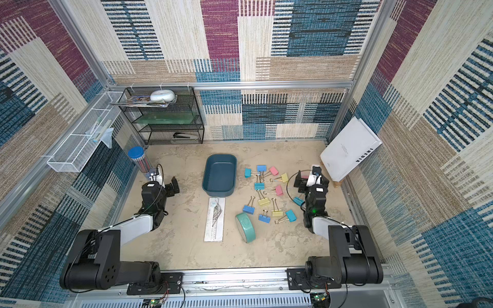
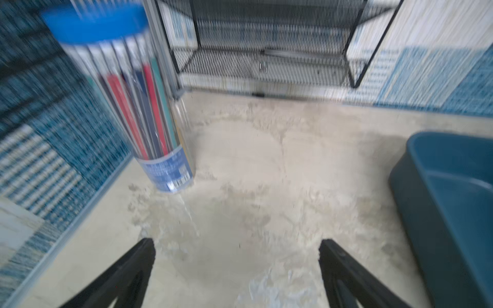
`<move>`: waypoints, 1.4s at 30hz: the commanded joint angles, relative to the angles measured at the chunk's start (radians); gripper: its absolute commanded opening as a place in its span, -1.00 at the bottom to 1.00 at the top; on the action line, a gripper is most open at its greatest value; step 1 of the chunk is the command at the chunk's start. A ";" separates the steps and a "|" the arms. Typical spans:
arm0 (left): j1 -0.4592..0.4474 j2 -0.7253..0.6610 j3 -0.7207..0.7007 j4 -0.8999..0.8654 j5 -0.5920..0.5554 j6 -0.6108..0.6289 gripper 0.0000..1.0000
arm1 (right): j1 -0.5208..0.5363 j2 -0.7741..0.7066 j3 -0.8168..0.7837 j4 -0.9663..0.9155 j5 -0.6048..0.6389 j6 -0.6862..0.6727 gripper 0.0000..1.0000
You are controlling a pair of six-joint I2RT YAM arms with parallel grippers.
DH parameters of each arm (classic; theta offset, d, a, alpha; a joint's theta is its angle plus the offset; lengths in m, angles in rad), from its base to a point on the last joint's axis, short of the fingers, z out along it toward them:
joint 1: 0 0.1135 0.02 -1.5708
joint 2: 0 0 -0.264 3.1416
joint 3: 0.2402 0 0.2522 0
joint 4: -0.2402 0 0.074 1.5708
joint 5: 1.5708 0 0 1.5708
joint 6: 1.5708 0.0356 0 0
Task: Put the binder clips in the storage box
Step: Move the distractor to the center of the board.
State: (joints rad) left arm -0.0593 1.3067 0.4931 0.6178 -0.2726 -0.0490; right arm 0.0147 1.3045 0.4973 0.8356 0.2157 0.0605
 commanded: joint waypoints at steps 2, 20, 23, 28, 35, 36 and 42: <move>-0.203 -0.198 0.061 -0.320 -0.179 -0.057 1.00 | 0.035 -0.072 0.282 -0.671 -0.153 0.142 0.93; -1.101 -0.046 0.146 -1.093 -0.178 -0.831 0.69 | 0.739 -0.305 0.228 -1.203 -0.214 0.379 0.98; -1.113 0.060 0.196 -1.087 -0.181 -0.847 0.74 | 0.805 -0.275 0.234 -1.214 -0.216 0.395 0.98; -1.101 0.194 0.272 -1.080 -0.207 -0.858 0.77 | 0.890 -0.258 0.241 -1.251 -0.167 0.403 0.98; -1.045 0.302 0.283 -1.087 -0.198 -0.901 0.75 | 0.922 -0.262 0.248 -1.304 -0.142 0.378 0.98; -1.029 0.305 0.265 -1.080 -0.192 -0.906 0.75 | 0.925 -0.259 0.243 -1.302 -0.142 0.374 0.98; -0.909 0.277 0.168 -1.052 -0.156 -0.899 0.71 | 0.949 -0.244 0.224 -1.293 -0.144 0.383 0.98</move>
State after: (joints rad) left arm -1.0103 1.5826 0.7036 -0.3264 -0.4877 -0.9588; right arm 0.9558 1.0584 0.7246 -0.4541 0.0666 0.4431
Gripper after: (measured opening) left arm 0.857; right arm 0.991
